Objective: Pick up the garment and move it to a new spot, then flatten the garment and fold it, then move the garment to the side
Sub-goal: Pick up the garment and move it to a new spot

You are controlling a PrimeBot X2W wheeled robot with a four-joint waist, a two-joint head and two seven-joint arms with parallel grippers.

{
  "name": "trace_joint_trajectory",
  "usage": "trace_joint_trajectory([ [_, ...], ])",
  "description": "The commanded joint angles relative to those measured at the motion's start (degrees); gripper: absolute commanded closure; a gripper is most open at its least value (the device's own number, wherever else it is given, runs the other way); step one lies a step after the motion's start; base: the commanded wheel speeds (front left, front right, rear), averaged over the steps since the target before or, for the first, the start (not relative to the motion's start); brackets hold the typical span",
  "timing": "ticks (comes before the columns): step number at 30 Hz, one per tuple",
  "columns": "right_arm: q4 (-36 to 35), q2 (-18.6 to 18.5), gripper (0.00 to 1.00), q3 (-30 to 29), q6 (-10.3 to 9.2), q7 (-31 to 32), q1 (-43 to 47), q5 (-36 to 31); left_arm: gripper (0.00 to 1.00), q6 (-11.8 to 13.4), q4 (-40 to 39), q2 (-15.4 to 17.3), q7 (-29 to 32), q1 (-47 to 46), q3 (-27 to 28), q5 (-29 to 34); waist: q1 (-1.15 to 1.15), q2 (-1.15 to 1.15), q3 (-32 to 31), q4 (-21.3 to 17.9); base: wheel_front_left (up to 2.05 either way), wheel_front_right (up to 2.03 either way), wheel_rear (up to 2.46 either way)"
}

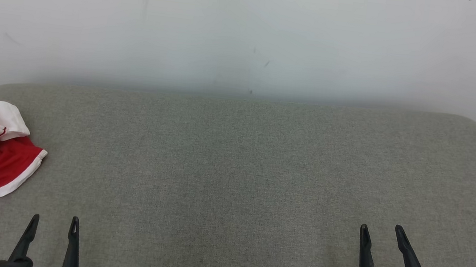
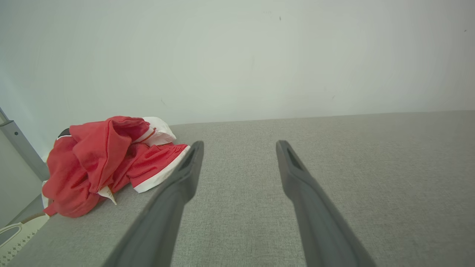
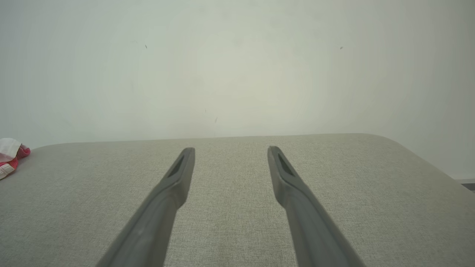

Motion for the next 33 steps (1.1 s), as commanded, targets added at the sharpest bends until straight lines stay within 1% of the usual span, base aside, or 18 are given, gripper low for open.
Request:
trace_joint_trajectory([
  [1,0.2,-0.2,0.0,0.0,0.21,-0.1,0.4,0.2,0.0,-0.1,0.0,0.2,0.2,1.0,0.0,-0.4,0.0,0.0,0.0,0.0,0.0,0.0,0.0],
  [18,0.6,-0.2,0.0,0.4,0.21,-0.1,0.4,1.0,0.0,0.5,-1.0,0.3,0.8,1.3,-0.1,-2.2,0.0,0.0,0.2,0.3,0.0,0.0,0.0],
  [23,0.7,-0.2,0.0,0.3,0.21,0.0,0.5,1.1,0.0,1.0,-1.2,0.3,0.5,1.0,0.1,-2.5,0.0,0.0,0.2,0.6,0.0,0.0,0.0],
  [28,1.0,-0.2,0.0,0.2,0.21,0.0,0.4,1.4,0.0,1.5,-0.9,0.4,0.6,0.9,0.2,-2.7,0.0,0.0,0.1,1.8,0.0,0.0,0.0],
  [33,1.0,-0.2,0.0,0.0,0.21,0.0,1.0,1.4,0.0,1.9,-0.8,0.5,0.3,0.7,0.1,-2.6,0.0,0.0,0.0,5.1,0.0,0.0,0.0],
])
